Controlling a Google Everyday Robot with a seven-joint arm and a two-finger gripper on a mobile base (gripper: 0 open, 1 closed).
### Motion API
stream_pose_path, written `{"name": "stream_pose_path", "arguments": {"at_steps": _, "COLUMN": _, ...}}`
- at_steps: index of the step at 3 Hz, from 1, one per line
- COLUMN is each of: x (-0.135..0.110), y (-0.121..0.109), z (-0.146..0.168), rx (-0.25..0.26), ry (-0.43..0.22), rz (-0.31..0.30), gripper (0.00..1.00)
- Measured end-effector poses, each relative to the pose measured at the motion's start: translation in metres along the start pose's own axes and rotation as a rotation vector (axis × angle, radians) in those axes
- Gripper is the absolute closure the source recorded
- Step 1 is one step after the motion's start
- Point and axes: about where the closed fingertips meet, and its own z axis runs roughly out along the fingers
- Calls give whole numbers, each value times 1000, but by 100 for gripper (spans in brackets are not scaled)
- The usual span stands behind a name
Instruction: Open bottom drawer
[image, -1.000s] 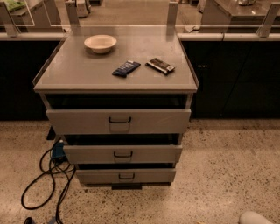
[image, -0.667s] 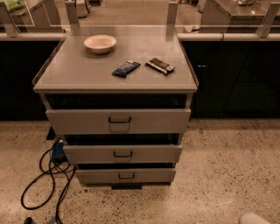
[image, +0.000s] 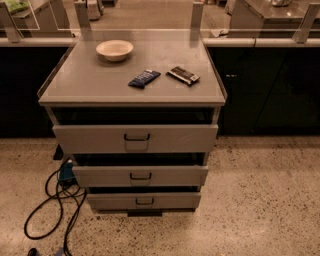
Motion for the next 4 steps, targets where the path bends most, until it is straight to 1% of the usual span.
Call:
{"name": "stream_pose_path", "arguments": {"at_steps": 1, "x": -45, "y": -36, "z": 4, "rx": 135, "ry": -194, "rz": -81, "gripper": 0}}
{"name": "stream_pose_path", "arguments": {"at_steps": 2, "x": -45, "y": -36, "z": 4, "rx": 135, "ry": -193, "rz": -81, "gripper": 0}}
{"name": "stream_pose_path", "arguments": {"at_steps": 3, "x": -42, "y": -33, "z": 12, "rx": 180, "ry": -143, "rz": -107, "gripper": 0}}
{"name": "stream_pose_path", "arguments": {"at_steps": 4, "x": -64, "y": -10, "z": 46, "rx": 276, "ry": -129, "rz": -243, "gripper": 0}}
